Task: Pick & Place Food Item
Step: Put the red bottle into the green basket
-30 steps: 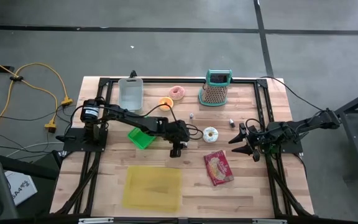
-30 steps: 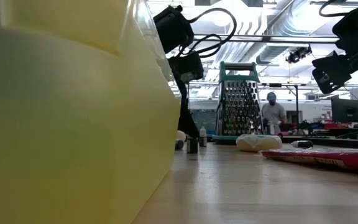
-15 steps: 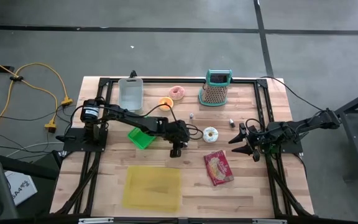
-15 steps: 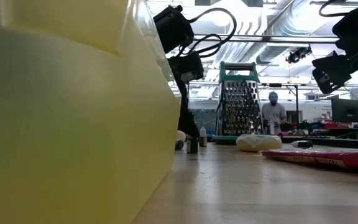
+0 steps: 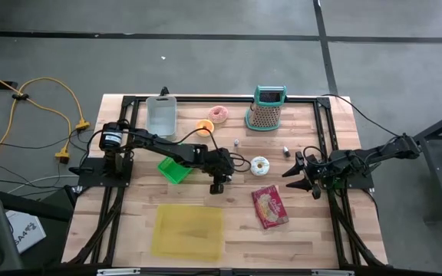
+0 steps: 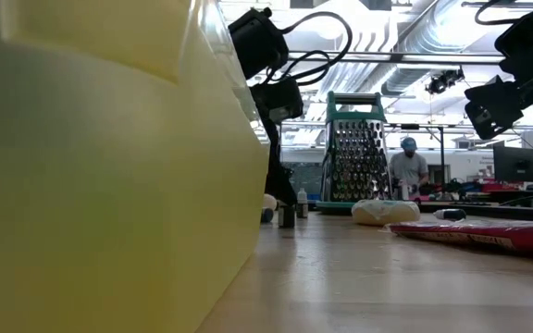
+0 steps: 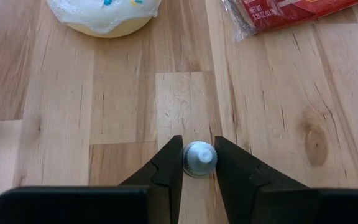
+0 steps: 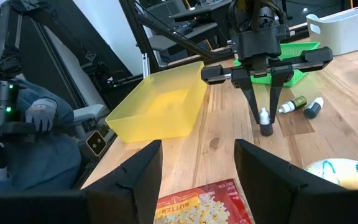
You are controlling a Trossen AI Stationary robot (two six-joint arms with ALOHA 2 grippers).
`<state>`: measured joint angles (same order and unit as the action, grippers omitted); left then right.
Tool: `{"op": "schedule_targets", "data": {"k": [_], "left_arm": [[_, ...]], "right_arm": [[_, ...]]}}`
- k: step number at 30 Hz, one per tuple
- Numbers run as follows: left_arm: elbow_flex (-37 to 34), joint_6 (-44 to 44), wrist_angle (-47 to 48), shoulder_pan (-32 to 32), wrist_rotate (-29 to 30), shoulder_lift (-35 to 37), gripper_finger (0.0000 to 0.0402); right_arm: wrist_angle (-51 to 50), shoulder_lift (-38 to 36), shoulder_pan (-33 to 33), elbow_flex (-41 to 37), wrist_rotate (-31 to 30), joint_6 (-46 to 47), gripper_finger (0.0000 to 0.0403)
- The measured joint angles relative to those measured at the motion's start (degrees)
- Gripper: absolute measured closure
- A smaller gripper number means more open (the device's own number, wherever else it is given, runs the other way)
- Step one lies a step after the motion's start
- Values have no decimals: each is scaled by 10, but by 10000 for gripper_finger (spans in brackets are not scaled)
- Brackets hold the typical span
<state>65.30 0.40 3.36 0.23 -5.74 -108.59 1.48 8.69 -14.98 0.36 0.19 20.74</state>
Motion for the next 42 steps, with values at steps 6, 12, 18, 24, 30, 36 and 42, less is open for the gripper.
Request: {"op": "schedule_targets", "data": {"k": [6,12,18,24,30,36,42], "left_arm": [[0,7,2,3,3,4,327],[0,11,6,3,4,22,327],[0,13,54,0,4,64,327],[0,27,108,-2,5,108,327],[-35,37,114,-1,5,152,327],[-119,17,60,-5,23,219,327],[-186,-10,58,-5,61,293,327]], "right_arm": [[0,0,0,0,0,0,215],[0,0,0,0,0,0,215],[0,0,0,0,0,0,215],[0,0,0,0,0,0,215],[0,0,0,0,0,0,215],[0,0,0,0,0,0,215],[0,0,0,0,0,0,215]]}}
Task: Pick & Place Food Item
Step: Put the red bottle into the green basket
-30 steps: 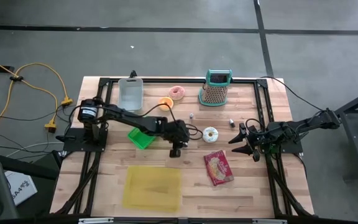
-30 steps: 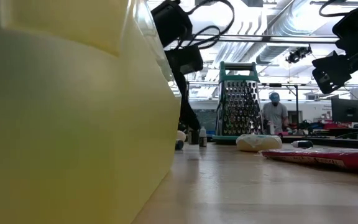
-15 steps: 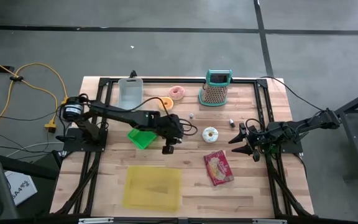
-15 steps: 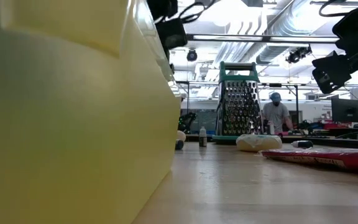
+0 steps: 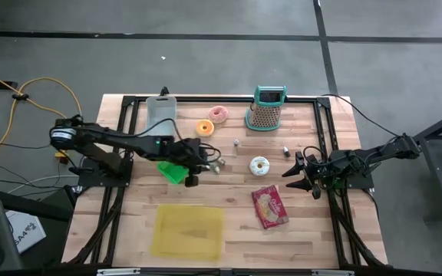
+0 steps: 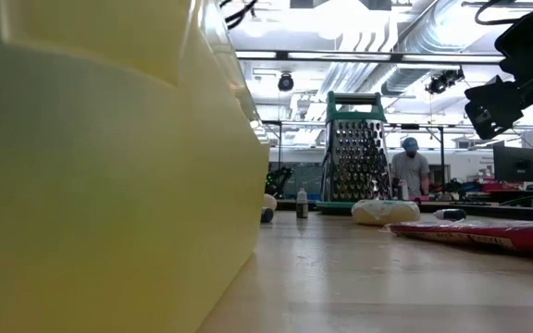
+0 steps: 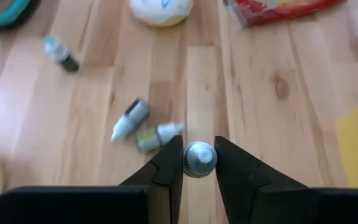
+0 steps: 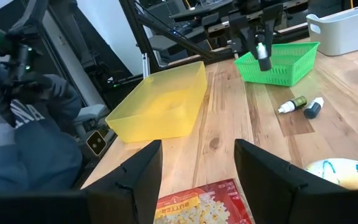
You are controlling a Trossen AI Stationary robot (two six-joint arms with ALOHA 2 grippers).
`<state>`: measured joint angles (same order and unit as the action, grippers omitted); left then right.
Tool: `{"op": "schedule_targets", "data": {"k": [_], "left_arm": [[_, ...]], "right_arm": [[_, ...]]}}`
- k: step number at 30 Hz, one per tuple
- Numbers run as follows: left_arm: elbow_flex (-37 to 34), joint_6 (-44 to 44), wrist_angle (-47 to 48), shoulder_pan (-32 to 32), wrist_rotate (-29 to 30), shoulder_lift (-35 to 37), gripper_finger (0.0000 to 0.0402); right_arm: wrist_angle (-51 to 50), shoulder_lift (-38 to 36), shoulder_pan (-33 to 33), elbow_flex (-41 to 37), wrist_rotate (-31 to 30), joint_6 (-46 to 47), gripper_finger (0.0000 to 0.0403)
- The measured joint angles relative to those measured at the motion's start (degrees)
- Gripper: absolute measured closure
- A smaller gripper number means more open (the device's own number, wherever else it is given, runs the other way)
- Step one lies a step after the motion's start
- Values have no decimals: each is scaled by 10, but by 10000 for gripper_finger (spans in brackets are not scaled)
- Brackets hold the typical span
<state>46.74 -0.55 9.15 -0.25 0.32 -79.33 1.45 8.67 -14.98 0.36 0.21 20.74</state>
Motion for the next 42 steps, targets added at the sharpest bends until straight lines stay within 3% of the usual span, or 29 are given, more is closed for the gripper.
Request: {"op": "schedule_targets", "data": {"k": [10,17,27,42], "left_arm": [[-97,-58,8,0,76,119,327],[-143,-116,23,-16,119,162,327],[-178,-174,12,-75,114,158,327],[-190,-210,-37,-54,130,91,327]], "right_arm": [[0,0,0,0,0,0,215],[0,0,0,0,0,0,215],[0,0,0,0,0,0,215],[0,0,0,0,0,0,215]]}}
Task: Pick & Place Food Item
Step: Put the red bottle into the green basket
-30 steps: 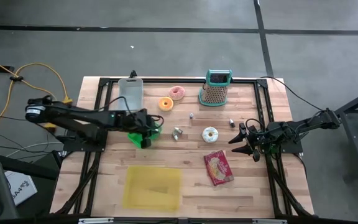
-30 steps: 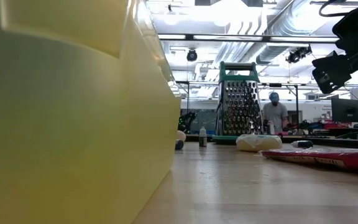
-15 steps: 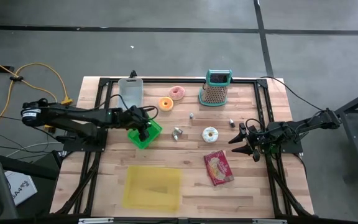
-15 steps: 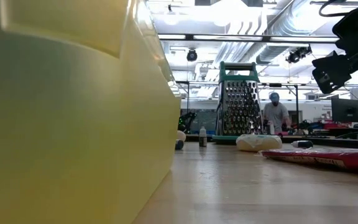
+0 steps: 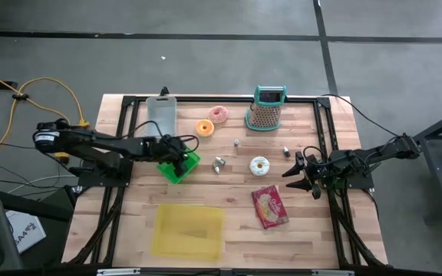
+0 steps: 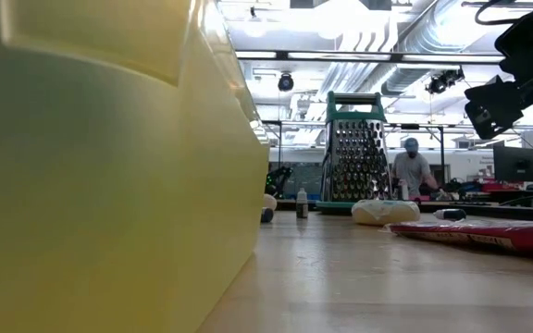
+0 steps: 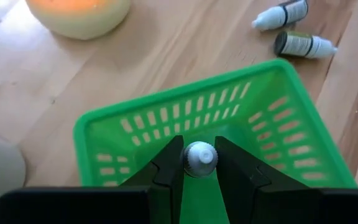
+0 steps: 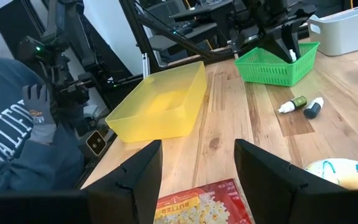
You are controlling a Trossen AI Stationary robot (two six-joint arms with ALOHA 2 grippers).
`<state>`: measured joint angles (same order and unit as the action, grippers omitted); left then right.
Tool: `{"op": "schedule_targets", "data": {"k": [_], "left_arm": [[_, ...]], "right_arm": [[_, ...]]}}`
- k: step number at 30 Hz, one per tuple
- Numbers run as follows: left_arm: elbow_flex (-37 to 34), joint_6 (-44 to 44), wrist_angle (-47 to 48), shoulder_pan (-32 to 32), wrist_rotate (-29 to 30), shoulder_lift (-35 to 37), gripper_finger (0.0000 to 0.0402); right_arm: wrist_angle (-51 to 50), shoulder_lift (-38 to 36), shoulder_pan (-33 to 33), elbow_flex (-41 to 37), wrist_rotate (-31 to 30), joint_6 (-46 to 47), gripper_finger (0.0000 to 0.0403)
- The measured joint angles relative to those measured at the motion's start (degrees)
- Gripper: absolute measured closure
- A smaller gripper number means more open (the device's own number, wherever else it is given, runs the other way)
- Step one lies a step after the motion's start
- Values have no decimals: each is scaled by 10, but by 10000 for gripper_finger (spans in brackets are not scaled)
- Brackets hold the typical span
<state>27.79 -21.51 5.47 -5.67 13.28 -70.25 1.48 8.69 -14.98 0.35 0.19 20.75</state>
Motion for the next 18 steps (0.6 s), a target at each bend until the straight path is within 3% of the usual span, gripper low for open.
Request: {"op": "schedule_targets", "data": {"k": [18], "left_arm": [[0,-10,0,0,1,-8,319]], "right_arm": [[0,0,0,0,0,0,215]]}}
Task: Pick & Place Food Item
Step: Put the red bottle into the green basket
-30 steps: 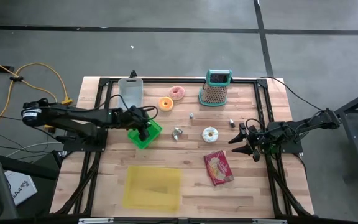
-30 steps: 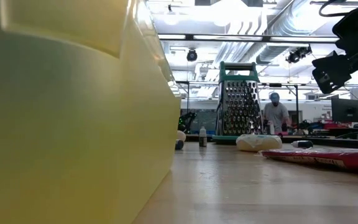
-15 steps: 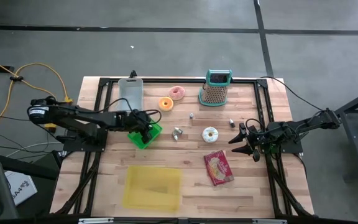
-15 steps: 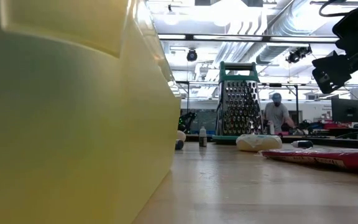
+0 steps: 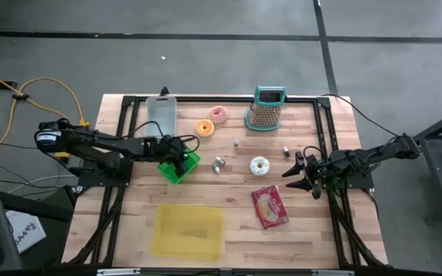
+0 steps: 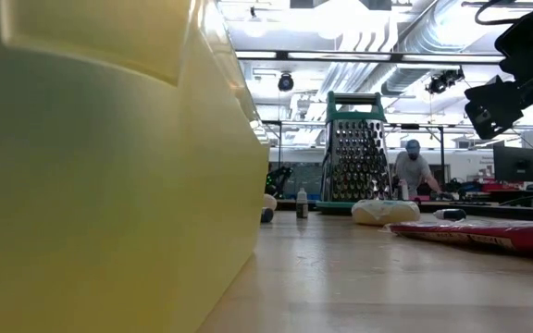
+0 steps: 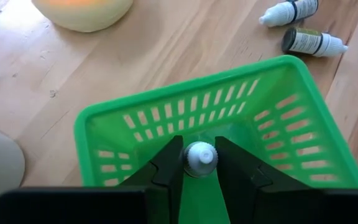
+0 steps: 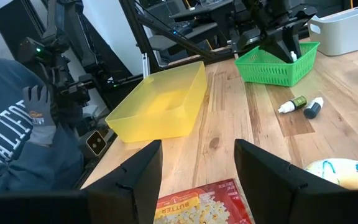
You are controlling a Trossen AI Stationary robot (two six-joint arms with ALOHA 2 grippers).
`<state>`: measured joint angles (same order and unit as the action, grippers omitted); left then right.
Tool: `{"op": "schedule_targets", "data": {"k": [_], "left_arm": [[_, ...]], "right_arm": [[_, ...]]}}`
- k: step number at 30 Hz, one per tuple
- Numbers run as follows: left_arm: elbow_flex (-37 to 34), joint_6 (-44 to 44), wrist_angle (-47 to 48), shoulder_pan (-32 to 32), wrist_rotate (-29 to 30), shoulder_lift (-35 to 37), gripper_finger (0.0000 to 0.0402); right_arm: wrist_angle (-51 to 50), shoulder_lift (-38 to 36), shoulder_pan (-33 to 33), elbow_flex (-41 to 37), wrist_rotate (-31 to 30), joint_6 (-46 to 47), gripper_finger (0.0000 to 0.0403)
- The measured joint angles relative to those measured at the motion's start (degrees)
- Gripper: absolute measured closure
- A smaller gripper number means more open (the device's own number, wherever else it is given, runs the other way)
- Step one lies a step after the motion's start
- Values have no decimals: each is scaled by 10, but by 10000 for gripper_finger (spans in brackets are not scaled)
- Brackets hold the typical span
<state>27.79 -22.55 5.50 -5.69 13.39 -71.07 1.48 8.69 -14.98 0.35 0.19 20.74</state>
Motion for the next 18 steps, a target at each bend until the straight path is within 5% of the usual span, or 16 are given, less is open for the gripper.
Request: {"op": "schedule_targets", "data": {"k": [18], "left_arm": [[0,0,0,0,-1,0,285]], "right_arm": [[0,0,0,0,0,0,215]]}}
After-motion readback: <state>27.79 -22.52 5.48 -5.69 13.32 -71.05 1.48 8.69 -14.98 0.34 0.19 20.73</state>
